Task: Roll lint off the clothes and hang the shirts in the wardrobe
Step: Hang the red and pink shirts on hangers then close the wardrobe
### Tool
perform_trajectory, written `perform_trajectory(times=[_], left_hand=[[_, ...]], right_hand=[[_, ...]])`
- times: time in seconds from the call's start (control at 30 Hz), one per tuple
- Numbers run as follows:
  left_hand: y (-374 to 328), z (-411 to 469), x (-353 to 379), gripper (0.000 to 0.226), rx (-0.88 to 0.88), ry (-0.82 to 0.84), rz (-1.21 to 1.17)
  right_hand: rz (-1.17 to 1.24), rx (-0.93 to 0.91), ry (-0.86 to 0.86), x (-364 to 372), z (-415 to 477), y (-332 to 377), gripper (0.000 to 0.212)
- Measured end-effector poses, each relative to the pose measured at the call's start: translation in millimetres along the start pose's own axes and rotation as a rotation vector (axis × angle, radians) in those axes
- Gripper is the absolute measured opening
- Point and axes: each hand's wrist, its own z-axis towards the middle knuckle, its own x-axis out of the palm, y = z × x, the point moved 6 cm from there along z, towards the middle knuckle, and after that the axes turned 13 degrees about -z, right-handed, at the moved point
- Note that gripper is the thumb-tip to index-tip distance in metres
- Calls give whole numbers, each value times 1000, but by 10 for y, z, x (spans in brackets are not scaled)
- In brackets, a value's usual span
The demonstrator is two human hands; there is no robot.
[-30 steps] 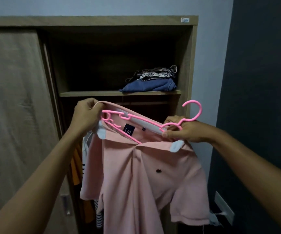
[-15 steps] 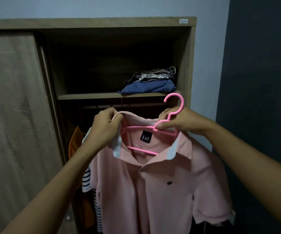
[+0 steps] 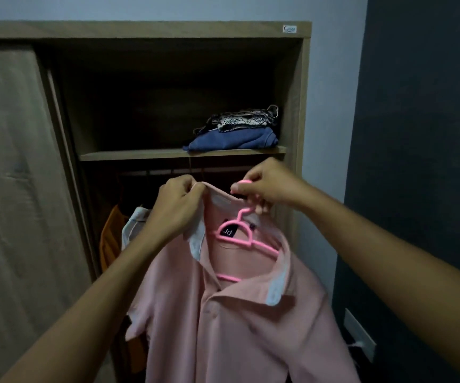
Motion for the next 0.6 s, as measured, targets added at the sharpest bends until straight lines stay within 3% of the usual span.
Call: perform_trajectory(times=[0.13, 0.23, 0.4, 0.5, 0.6], left_hand=[[18, -34, 46, 34, -11, 22, -10], [26, -34, 26, 38, -14, 61, 30], [132, -168, 129, 44, -216, 434, 168], [5, -70, -6, 57, -30, 258, 323], [-71, -24, -95, 53, 171, 47, 350]], right_hand=[[48, -2, -199, -136, 137, -74, 19], [6, -26, -174, -109, 201, -92, 20], [64, -108, -263, -180, 252, 21, 20], [11, -148, -207, -149, 225, 105, 18], [53, -219, -283, -218, 167, 241, 18]])
